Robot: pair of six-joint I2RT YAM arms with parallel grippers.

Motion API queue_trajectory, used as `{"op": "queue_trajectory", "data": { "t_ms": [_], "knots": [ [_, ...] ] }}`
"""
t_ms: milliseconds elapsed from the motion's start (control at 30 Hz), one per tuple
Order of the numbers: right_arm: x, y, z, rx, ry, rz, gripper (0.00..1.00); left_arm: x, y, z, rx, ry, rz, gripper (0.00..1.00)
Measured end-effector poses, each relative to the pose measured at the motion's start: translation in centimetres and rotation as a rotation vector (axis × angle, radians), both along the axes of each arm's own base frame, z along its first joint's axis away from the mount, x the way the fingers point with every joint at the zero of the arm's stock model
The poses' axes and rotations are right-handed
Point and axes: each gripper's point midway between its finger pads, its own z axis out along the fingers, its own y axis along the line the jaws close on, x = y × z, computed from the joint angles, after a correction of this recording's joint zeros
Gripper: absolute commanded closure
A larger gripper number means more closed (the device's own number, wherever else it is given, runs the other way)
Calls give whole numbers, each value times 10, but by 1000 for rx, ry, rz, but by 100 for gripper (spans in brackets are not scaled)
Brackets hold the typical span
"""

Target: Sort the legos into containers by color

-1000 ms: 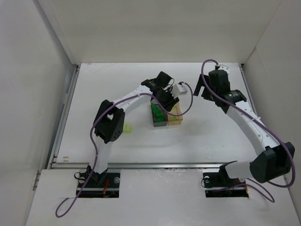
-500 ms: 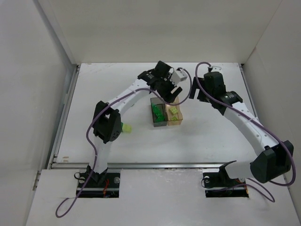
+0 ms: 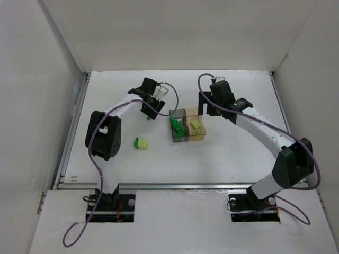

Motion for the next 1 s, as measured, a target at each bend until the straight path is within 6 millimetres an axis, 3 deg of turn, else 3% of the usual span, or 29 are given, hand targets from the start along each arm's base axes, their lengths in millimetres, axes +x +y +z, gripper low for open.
{"op": "queue_trajectory", "data": {
  "t_ms": [133, 300, 367, 467, 567, 867, 1000],
  "knots": [
    [5, 5, 1, 11, -4, 9, 1, -13, 1, -50, 73, 93, -1, 48],
    [5, 6, 2, 15, -7, 15, 1, 3, 4, -49, 67, 42, 36, 55],
    [6, 6, 3, 13, -10, 18, 1, 6, 6, -51, 63, 39, 48, 70],
    [6, 6, 4, 12, -12, 19, 1, 10, 7, -54, 49, 44, 59, 81],
    [6, 6, 4, 8, -14, 23, 1, 15, 1, -55, 19, 57, 56, 100],
    [11, 8, 6, 4, -19, 22, 1, 10, -9, -48, -67, 139, 59, 100],
    [12, 8, 3, -1, -13, 21, 1, 19, -28, -17, -117, 112, 25, 100]
  ]
}}
